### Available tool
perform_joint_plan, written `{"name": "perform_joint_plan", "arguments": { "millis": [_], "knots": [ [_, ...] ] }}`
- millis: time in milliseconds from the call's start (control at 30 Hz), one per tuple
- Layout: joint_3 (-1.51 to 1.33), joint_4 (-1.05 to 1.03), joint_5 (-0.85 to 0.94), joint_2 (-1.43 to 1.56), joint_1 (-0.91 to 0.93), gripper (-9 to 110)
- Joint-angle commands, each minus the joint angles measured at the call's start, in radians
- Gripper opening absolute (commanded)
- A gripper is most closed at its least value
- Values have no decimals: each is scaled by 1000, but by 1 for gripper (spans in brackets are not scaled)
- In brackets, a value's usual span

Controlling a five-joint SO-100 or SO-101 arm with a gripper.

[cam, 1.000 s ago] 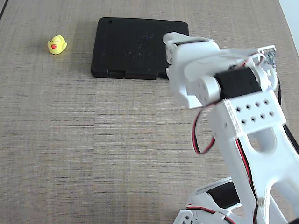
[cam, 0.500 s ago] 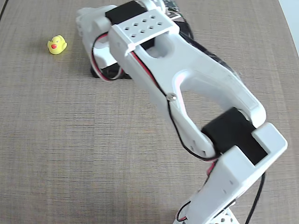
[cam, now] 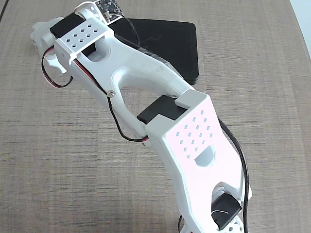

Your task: Grasp a duck and put it on the black surface.

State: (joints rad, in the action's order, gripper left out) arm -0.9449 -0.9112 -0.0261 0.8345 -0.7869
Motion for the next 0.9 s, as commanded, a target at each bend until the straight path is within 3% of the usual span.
{"name": "perform_joint_plan", "arguments": {
  "millis": [0,567,867],
  "knots": [
    [138,-2,-6,-81,3,32],
    [423,-92,-6,-285,86,31],
    [433,-77,-6,-334,84,21]
  ]
}}
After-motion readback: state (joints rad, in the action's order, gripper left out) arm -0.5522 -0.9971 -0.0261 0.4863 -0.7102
